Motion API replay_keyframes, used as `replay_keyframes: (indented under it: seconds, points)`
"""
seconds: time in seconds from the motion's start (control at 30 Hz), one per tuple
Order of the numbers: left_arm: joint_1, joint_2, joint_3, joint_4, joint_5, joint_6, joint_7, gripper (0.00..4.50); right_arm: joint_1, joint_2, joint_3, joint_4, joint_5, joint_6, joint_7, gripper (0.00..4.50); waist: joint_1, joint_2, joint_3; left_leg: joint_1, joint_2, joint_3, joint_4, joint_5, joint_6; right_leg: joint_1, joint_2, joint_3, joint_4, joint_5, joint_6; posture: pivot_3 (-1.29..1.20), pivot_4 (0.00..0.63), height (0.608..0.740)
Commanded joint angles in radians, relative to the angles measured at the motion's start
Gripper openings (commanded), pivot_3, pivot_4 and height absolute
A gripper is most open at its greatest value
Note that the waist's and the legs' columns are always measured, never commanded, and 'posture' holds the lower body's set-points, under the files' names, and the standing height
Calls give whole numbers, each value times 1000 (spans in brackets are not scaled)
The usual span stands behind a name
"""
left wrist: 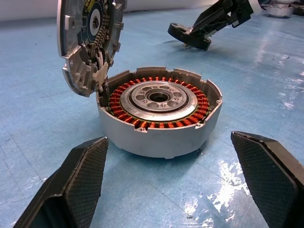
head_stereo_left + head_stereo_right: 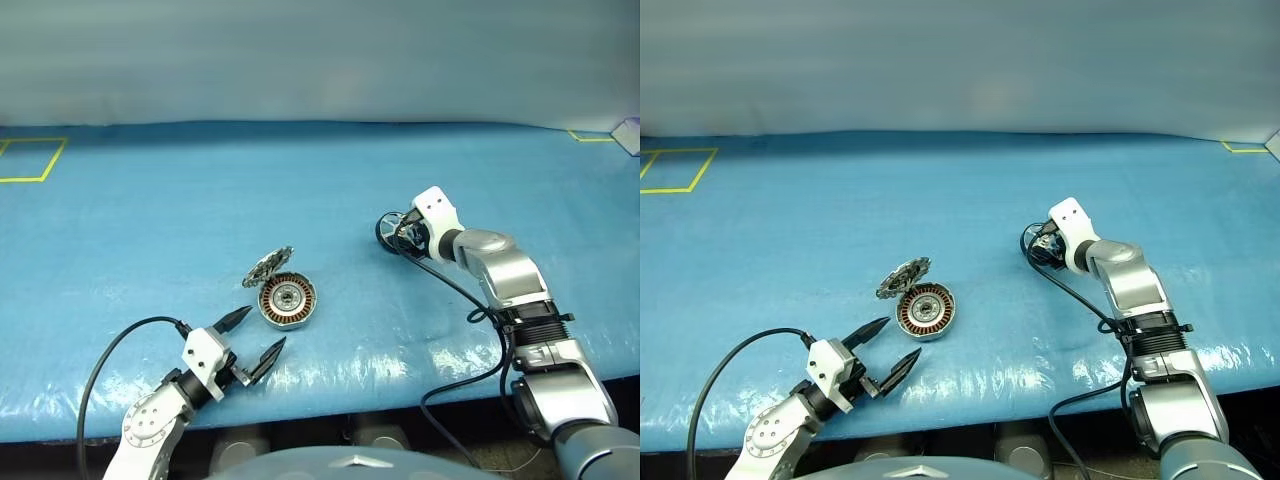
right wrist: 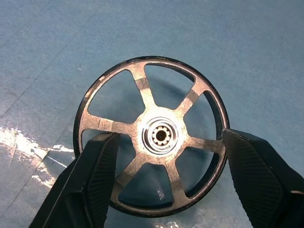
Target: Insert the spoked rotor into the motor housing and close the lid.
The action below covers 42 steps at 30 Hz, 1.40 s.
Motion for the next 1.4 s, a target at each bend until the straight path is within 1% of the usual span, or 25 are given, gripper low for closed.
replay_keyframes:
  seconds: [0.03,0.37,0.4,0.43,0.5,0.57,0.73,0.83,0.9,0.97,1.13,1.23,1.3,1.33,1.4]
  points:
    - [0,-5,-7,-16,3,-14,3,4500,-19,-11,6,2,-22,-46,13,3615,0,0,0,0,0,0,0,0,0,0,0,0,0,0,0,0,150,740]
    - [-1,-11,-11,-15,11,-10,13,4500,-15,-17,20,-27,-41,-80,56,3615,1,0,0,0,0,0,0,0,0,0,0,0,0,0,0,0,150,740]
    - [-1,-12,-11,-15,12,-10,13,4500,-14,-18,22,-29,-41,-78,59,3241,1,0,0,0,0,0,0,0,0,0,0,0,0,0,0,0,150,740]
    - [-2,-12,-11,-15,11,-9,12,4500,-13,-18,23,-31,-42,-77,62,3043,1,0,0,0,0,0,0,0,0,0,0,0,0,0,0,0,150,740]
    - [-2,-14,-12,-16,13,-9,12,4500,-12,-18,25,-31,-43,-65,65,2368,1,0,0,0,0,0,0,0,0,0,0,0,0,0,0,0,150,740]
    - [-5,-16,-12,-15,15,-8,12,4500,-12,-16,24,-28,-40,-49,69,1808,1,0,0,0,0,0,0,0,0,0,0,0,0,0,0,0,150,740]
    - [-7,-19,-10,-16,20,-7,16,4500,8,-3,-5,-52,-16,-13,55,1778,2,0,0,0,0,0,0,0,0,1,0,0,0,0,0,0,150,740]
    - [-6,-19,-10,-18,22,-7,18,4500,42,3,-32,-142,-6,10,23,1778,2,0,0,0,0,0,0,0,0,1,0,0,0,0,0,0,150,740]
    - [-4,-18,-8,-20,23,-8,20,4500,71,-9,-36,-237,-14,17,11,1778,3,0,0,0,0,0,0,0,0,0,0,0,0,0,0,0,150,740]
    - [-2,-14,-5,-22,23,-9,21,4500,106,-42,-24,-384,-25,37,20,1778,3,1,1,-1,0,0,0,0,0,-1,0,0,0,0,0,0,150,740]
    - [-1,-4,3,-25,24,-10,24,4500,186,-127,17,-695,26,120,112,1777,3,3,1,-2,0,-1,0,0,0,-2,0,0,0,0,0,0,150,740]
    - [-3,3,8,-27,22,-11,22,4500,237,-158,44,-844,96,145,177,1777,3,2,1,-1,0,-1,0,0,0,-1,0,-1,0,0,0,0,150,740]
    - [-5,10,13,-28,17,-9,19,4500,270,-159,54,-939,189,168,238,1777,3,2,2,-1,0,-1,0,0,0,-1,0,-1,-1,0,0,0,150,740]
    - [-6,13,15,-29,16,-8,19,4500,282,-154,60,-976,225,182,254,1777,3,2,2,-1,0,-1,0,0,0,-1,-1,-1,-1,-1,0,0,150,740]
    - [-8,16,17,-30,16,-5,18,4500,295,-139,88,-1016,253,190,251,1777,3,2,2,-1,0,-1,0,0,0,-1,-1,-1,-1,0,0,0,150,740]
